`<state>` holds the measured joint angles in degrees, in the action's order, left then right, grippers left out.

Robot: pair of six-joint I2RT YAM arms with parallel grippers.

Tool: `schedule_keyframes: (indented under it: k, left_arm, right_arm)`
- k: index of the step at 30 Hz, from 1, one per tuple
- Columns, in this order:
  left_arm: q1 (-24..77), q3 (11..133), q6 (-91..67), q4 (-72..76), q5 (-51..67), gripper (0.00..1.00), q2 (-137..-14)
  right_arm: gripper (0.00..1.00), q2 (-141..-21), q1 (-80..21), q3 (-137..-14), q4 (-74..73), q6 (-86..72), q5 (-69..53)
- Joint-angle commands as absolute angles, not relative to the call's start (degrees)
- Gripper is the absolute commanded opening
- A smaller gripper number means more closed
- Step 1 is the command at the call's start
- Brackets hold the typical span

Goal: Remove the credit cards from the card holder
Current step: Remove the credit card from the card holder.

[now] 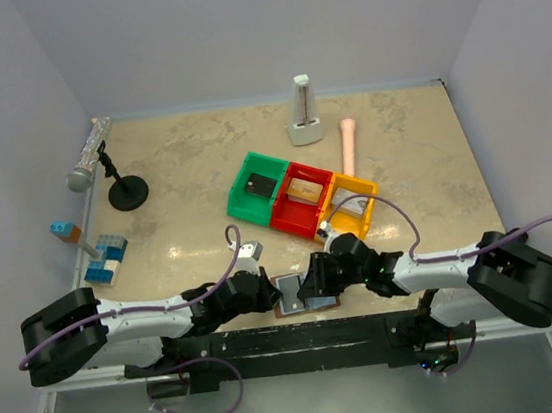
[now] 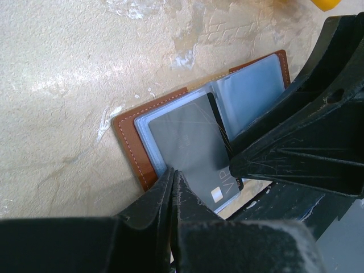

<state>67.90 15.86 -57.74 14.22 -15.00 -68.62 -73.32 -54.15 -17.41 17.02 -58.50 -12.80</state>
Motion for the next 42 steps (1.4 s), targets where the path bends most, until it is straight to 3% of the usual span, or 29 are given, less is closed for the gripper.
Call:
schedule_keyframes:
  k: [1,12,36,42]
  left_arm:
    - [67.68,14.24,-57.83,11.69,-16.00,0.04,-69.08]
    - [67.68,13.97,-58.01,11.69,-16.52,0.04,-68.82]
    - [67.68,14.50,-57.13,11.78,-16.26,0.04,-69.08]
    - [67.68,15.20,-56.08,9.85,-16.70,0.16,-65.93]
  right_arm:
    - [0.35,-72.51,-53.53,-16.17,21.71,-59.68,-13.18]
    - [0.41,-70.40,-53.35,-15.82,22.15,-59.15,-13.27]
    - [0.40,-72.51,-53.35,-17.05,24.17,-58.80,-15.38]
    - [0.40,-71.98,-53.26,-17.14,22.15,-58.54,-14.50]
